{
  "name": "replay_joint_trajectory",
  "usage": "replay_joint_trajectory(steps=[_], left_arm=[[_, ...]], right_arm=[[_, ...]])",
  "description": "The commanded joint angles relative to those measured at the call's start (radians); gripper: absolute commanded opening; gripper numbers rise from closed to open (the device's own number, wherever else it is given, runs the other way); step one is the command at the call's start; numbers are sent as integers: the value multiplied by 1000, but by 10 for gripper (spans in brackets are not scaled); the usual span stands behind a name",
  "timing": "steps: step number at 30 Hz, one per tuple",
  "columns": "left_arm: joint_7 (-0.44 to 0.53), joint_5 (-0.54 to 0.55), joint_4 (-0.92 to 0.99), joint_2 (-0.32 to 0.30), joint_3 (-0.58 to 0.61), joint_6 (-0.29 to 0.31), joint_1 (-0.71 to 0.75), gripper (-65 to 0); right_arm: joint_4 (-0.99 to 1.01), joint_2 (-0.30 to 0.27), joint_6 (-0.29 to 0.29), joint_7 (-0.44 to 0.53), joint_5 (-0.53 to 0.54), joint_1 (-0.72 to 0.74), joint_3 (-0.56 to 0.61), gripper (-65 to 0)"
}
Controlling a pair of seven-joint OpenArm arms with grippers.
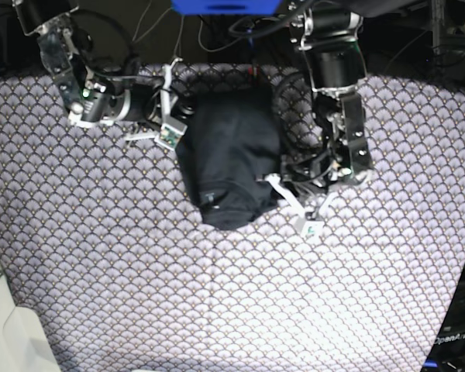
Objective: Fold the T-shirt properly
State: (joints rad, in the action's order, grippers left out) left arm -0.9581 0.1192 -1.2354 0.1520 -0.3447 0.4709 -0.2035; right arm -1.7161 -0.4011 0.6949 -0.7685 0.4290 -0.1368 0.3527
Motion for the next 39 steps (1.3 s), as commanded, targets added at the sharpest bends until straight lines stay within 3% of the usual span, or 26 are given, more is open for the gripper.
replay_joint_trajectory(steps=[1,9,15,18,24,30,39], left_arm=[[-2,29,-8,5,3,4,-24,-650],[0,161,-19,5,3,4,-29,-650],[-14,167,-100,5,-1,4,-20,-650],[-72,165,-194,5,-1,4,17,-650],[-207,165,-436,-114,-61,4,140,-650],[-319,167,-685,-230,-87,4,333,-650],[-312,165,-775,-256,-78,15,591,-650]], right_arm=[[-40,-8,3,22,20,4,-8,-616],[-80,-32,3,22,18,-36,-34,-616],[-78,-55,3,30,18,-68,-129,-615],[-81,-78,3,28,20,-71,-163,-617],[-152,-83,3,22,18,-114,-309,-617],[-183,-91,3,20,17,-254,-528,-617],[-180,-83,3,31,17,-470,-789,-619]])
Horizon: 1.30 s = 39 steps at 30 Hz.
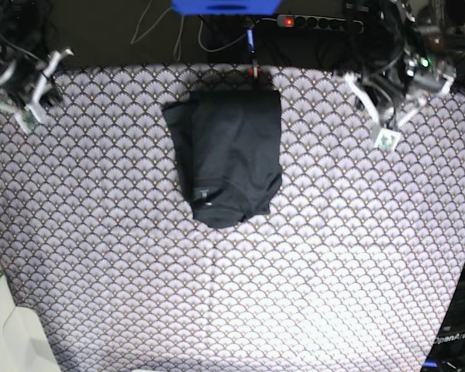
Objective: Fold the T-shirt properly
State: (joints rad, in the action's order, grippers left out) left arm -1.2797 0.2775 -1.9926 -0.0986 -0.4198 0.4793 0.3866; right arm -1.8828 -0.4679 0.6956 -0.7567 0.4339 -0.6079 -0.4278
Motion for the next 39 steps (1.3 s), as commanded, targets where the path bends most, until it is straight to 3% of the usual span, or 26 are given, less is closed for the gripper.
replay_joint_trajectory(steps=[1,6,9,16,20,28,32,36,39], left_arm=[[22,7,-20,-5,0,6,19,-650],[108,4,-18,-6,101,-1,137,-650],[180,-65,-17,-10,175,-3,219,-650],[430,-260,52,36,258,-3,391,-650],[541,-309,218,44,258,6,398,-650],[851,-315,731,44,229,-3,268,-650],[977,-312,949,53,180,-3,188,-650],[1102,-311,1212,59,111,-3,90,-650],[1270,-315,1461,76,103,-4,2,-650]], right_arm=[[-13,-1,3,19,12,-17,-32,-619],[-8,31,3,19,-17,-94,-118,-619],[-8,105,3,49,-134,-129,-150,-619],[73,323,3,326,-464,-189,-171,-619],[222,372,3,460,-547,-182,-171,-619],[682,375,3,685,-666,-14,-173,-619],[932,374,3,796,-771,112,-251,-619],[1196,346,3,900,-903,240,-351,-619],[1403,291,3,994,-993,317,-391,-619]])
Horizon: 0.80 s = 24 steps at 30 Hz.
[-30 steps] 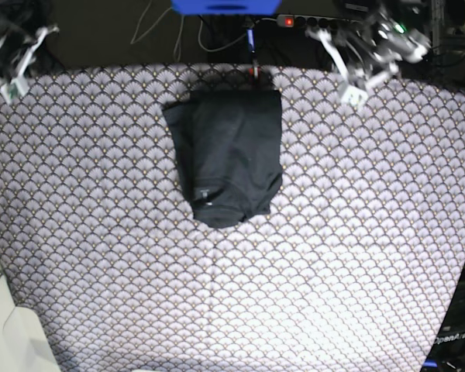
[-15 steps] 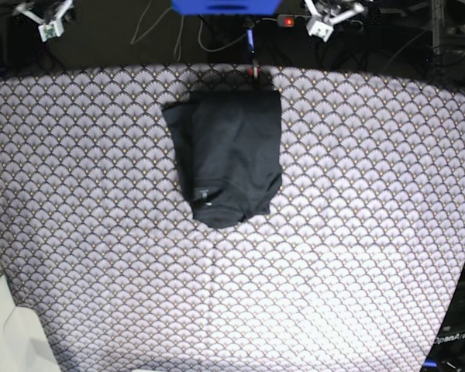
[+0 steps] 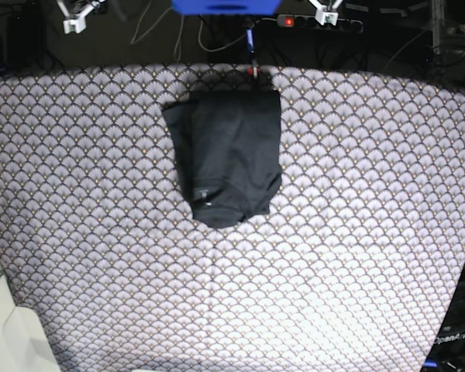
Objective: Fold the T-shirt properly
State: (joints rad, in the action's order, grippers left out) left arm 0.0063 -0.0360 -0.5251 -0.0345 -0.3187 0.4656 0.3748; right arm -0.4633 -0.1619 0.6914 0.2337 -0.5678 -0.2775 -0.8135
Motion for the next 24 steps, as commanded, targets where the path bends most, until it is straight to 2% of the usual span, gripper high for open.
replay_joint_trajectory(steps=[1,5,6,8,10,12,14,16,20,24], left_arm=[[45,-2,90,17,-9,9,-21,-650],[237,-2,466,11,-64,-3,-175,-650],[292,-2,525,11,-69,-38,-205,-650],[392,-3,525,0,-52,-150,-248,-650],[429,-3,525,6,-15,-265,-260,-650],[429,-3,525,8,19,-385,-267,-650],[429,-3,525,8,49,-465,-268,-650],[418,0,525,8,65,-511,-287,-650],[281,-2,525,-2,72,-525,-319,-650],[199,-2,525,-2,74,-526,-314,-650]], right_arm=[[59,-29,7,40,-11,10,-5,-619],[297,-89,7,160,-22,80,53,-619],[337,-98,7,181,-22,99,87,-619],[375,-100,7,203,-22,117,153,-619],[380,-92,1,200,-22,119,216,-619],[375,-61,-160,200,-22,119,270,-619],[378,-49,-290,200,-22,119,300,-616],[381,-28,-379,198,-22,122,326,-615],[386,9,-513,184,-21,131,331,-615],[401,29,-577,151,-21,140,334,-616]])
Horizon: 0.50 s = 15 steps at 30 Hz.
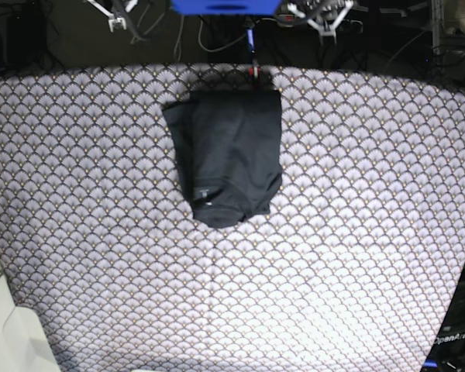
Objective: Fold the T-shirt properly
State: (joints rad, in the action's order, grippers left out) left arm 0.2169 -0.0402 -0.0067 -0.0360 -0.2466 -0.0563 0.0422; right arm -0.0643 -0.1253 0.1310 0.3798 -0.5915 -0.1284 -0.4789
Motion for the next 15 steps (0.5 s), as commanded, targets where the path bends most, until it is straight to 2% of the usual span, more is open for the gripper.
replay_joint_trajectory(steps=[1,4,6,15], left_arm=[[-20,3,7,0,2,-4,18,-650],[-24,1,7,2,2,-4,15,-650],[-24,-5,7,6,3,-4,15,-650],[-20,-34,7,9,0,-4,17,-650]], right_arm=[[1,-1,-32,8,3,-9,-5,-616],[-2,16,-103,5,3,-7,1,-618],[-2,17,-129,6,3,3,3,-618],[4,-6,-139,0,3,3,4,-618]])
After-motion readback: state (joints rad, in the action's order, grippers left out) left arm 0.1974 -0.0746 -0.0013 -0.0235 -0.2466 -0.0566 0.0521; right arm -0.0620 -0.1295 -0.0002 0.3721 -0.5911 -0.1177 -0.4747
